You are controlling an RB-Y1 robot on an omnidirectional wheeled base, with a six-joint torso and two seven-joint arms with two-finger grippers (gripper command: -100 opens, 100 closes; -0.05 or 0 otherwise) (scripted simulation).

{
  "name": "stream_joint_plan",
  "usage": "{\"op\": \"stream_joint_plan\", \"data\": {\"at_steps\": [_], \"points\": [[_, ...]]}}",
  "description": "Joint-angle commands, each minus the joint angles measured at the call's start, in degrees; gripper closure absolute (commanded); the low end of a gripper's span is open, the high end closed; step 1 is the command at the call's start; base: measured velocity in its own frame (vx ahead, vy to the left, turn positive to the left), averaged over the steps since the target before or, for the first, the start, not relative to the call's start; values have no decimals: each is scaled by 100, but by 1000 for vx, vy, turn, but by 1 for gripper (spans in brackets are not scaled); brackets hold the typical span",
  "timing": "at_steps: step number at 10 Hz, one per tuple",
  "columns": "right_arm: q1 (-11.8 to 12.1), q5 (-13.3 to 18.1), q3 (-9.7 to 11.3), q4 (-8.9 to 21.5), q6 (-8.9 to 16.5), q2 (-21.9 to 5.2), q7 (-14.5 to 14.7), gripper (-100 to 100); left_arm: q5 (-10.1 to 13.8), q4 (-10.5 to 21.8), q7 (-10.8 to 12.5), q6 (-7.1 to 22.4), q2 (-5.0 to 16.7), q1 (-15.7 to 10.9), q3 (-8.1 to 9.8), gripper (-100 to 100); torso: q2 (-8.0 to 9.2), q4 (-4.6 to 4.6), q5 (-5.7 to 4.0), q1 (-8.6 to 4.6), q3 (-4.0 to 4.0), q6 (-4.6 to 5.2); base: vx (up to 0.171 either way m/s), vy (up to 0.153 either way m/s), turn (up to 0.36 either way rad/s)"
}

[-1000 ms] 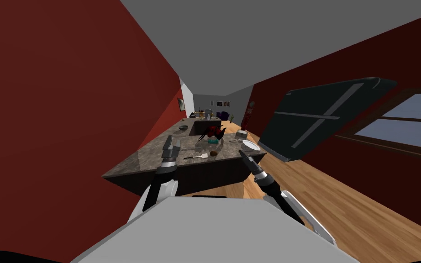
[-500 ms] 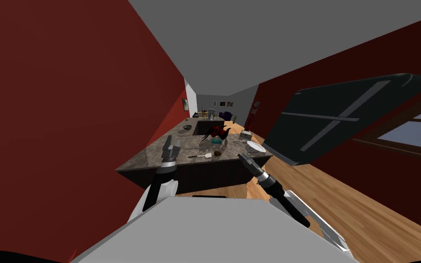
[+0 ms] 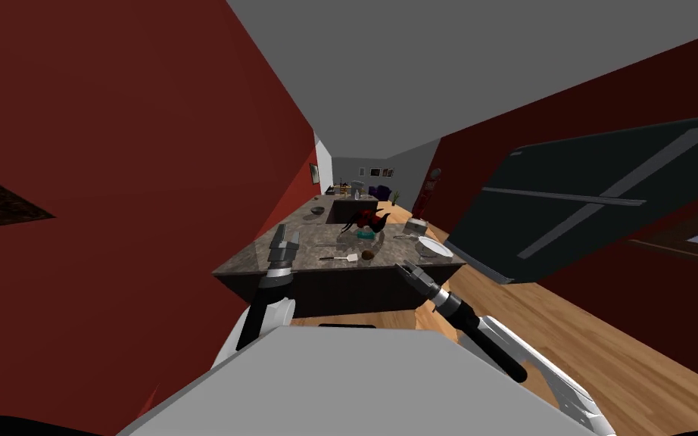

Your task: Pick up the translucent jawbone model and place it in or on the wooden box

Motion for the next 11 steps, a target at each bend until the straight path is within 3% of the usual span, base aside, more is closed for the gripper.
{"op": "stream_joint_plan", "data": {"at_steps": [1,11], "points": [[-36,57,0,171,-49,-238,38,-100,0,0,0,0,0,0,0,0,0,0,0,0,0,0,1,26,75],[-47,827,216,1071,-61,-1820,384,-100,0,0,0,0,0,0,1,0,-4,-1,-4,-15,-2,1,5,14,117]]}}
